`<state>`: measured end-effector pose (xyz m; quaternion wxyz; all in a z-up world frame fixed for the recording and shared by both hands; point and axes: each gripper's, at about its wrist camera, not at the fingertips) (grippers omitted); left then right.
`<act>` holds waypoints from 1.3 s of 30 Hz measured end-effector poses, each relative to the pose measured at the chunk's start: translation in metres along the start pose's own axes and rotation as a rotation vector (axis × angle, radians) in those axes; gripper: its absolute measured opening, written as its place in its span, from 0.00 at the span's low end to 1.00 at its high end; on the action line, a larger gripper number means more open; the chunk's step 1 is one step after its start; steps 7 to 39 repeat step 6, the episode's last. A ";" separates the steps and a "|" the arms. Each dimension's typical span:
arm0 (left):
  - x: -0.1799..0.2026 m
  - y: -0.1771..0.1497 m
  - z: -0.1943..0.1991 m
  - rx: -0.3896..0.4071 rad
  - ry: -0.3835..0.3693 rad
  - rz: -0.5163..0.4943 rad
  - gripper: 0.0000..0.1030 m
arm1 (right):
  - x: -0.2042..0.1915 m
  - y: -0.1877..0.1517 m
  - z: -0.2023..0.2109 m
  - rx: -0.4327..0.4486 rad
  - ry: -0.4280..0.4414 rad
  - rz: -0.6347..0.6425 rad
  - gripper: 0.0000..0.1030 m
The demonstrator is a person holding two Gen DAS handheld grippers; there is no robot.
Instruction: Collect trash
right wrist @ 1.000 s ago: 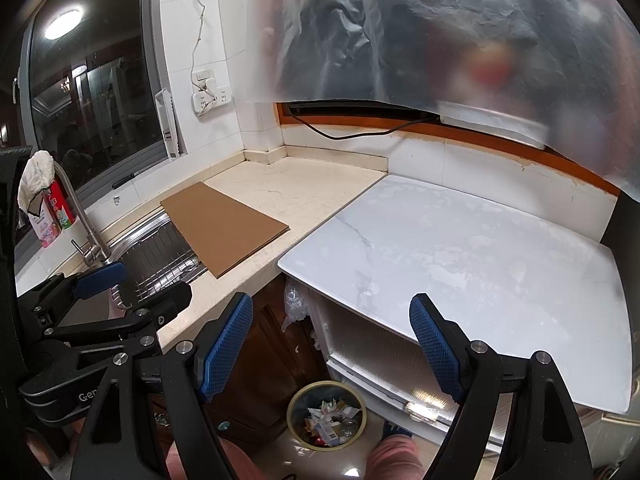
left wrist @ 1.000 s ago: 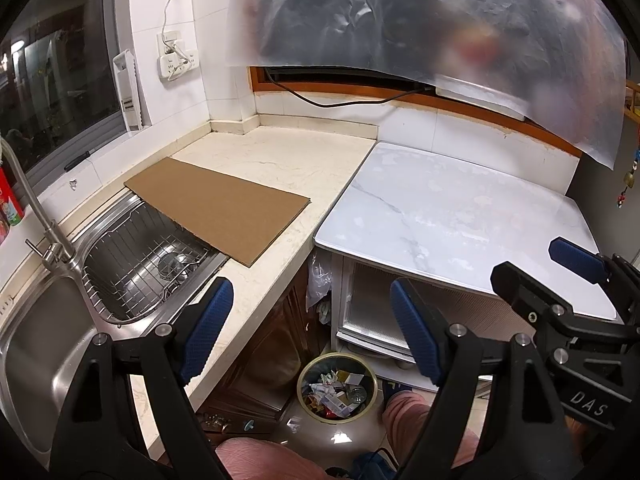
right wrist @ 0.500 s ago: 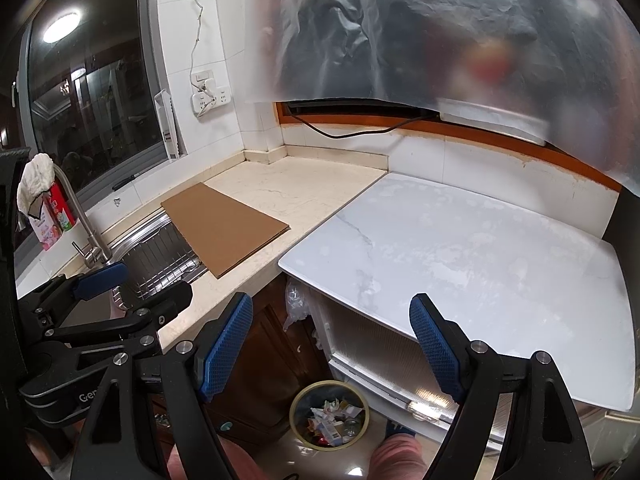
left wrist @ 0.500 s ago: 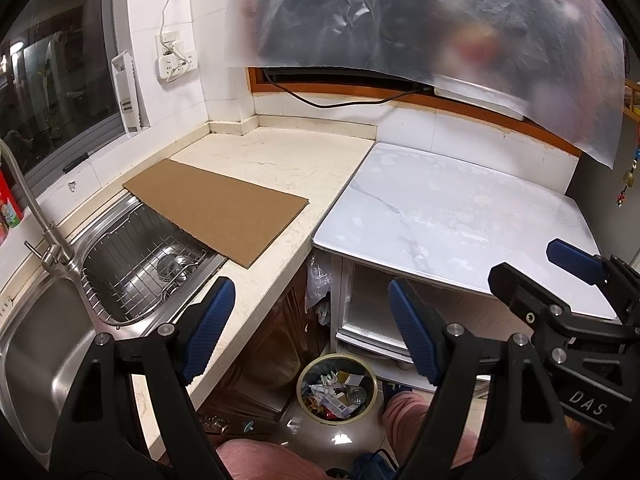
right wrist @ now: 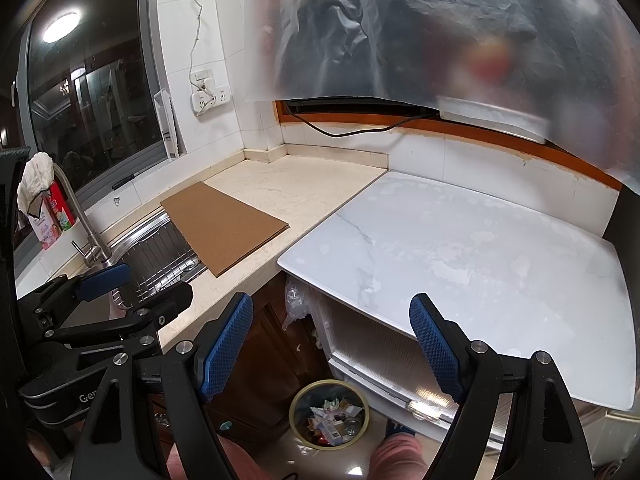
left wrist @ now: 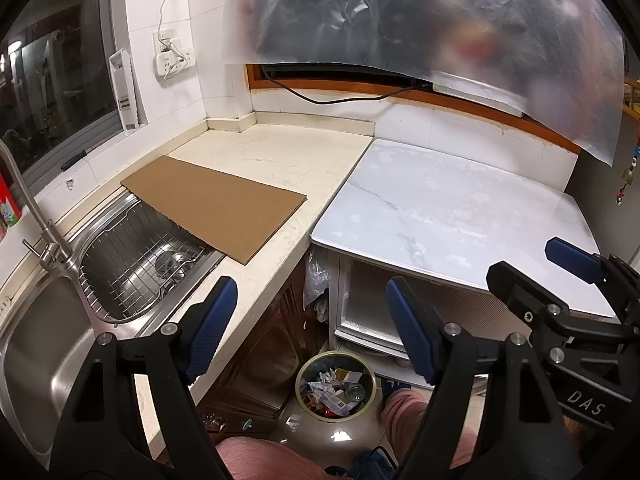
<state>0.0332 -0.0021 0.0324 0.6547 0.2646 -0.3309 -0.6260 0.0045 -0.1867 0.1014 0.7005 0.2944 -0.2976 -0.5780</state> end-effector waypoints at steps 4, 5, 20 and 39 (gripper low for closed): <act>-0.001 -0.001 -0.001 -0.004 0.002 0.001 0.72 | -0.003 -0.001 0.000 -0.002 -0.004 -0.003 0.80; -0.002 -0.002 -0.002 -0.006 0.001 0.001 0.72 | -0.004 -0.001 0.000 -0.003 -0.006 -0.002 0.80; -0.003 -0.002 -0.002 -0.007 -0.001 -0.001 0.72 | -0.006 -0.002 0.000 -0.003 -0.007 -0.004 0.80; -0.003 -0.002 -0.002 -0.007 -0.001 -0.001 0.72 | -0.006 -0.002 0.000 -0.003 -0.007 -0.004 0.80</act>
Point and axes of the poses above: each gripper's, at about its wrist camera, not at the fingertips, and z roughly against the way its jaws point, x to its right, y to its top, and after that the axes turned 11 degrees about z, right-handed
